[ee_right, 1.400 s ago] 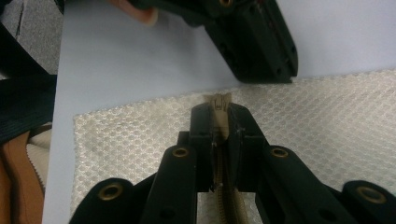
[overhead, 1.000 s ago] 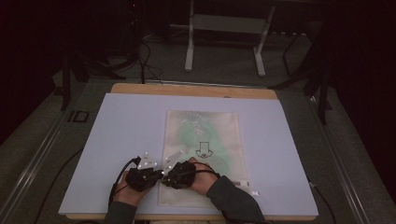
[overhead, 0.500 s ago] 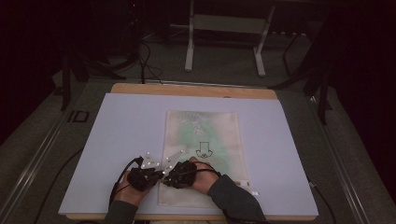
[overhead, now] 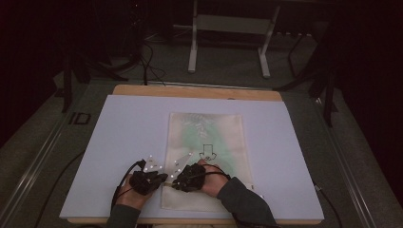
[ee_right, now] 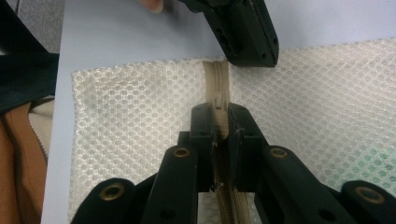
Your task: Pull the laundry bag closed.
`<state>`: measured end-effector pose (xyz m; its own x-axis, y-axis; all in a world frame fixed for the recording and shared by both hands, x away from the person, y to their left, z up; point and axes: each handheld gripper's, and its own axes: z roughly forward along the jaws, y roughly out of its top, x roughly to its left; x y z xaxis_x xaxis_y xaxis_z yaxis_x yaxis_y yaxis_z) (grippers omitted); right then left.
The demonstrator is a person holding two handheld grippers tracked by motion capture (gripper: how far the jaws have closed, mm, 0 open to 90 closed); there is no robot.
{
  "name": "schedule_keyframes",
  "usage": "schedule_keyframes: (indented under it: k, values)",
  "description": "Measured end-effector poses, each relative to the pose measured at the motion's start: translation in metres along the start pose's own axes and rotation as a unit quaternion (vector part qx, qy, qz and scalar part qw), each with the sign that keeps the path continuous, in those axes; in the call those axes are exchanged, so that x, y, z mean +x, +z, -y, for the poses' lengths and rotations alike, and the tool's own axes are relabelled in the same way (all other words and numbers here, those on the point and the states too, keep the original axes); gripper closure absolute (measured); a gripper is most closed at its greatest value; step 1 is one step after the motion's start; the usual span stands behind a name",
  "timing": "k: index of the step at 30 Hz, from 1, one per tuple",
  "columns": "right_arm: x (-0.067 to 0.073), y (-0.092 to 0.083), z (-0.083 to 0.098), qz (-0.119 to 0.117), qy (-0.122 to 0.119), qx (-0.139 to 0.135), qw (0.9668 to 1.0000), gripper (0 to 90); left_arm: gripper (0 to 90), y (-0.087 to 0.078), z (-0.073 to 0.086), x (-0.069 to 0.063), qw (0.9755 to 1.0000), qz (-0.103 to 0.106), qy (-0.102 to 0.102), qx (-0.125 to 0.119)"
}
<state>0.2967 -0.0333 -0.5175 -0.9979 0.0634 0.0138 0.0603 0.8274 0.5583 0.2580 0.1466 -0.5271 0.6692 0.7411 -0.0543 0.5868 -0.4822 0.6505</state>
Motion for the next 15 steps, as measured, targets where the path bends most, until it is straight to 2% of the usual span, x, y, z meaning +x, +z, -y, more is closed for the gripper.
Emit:
schedule_keyframes:
  k: [2,8,12,15]
  values:
    - [0.0007,-0.0005,0.0,0.001,-0.005,0.003,1.0,82.2,89.4,0.0001,-0.0007,-0.0019,1.0,-0.006,0.003,0.002]
    - [0.0011,-0.0043,0.0033,0.003,-0.008,0.012,0.9999,82.2,89.3,-0.0001,-0.0007,-0.0012,1.0,-0.004,0.0,0.003]
    - [0.0013,-0.0044,0.0039,0.004,-0.009,0.013,0.9999,82.2,89.2,0.0002,-0.0039,-0.007,0.9996,-0.023,0.013,0.012]
    - [0.0011,-0.0042,0.005,0.004,-0.008,0.01,0.9999,82.2,89.0,-0.0014,-0.0055,-0.0098,0.9994,-0.03,0.003,0.015]
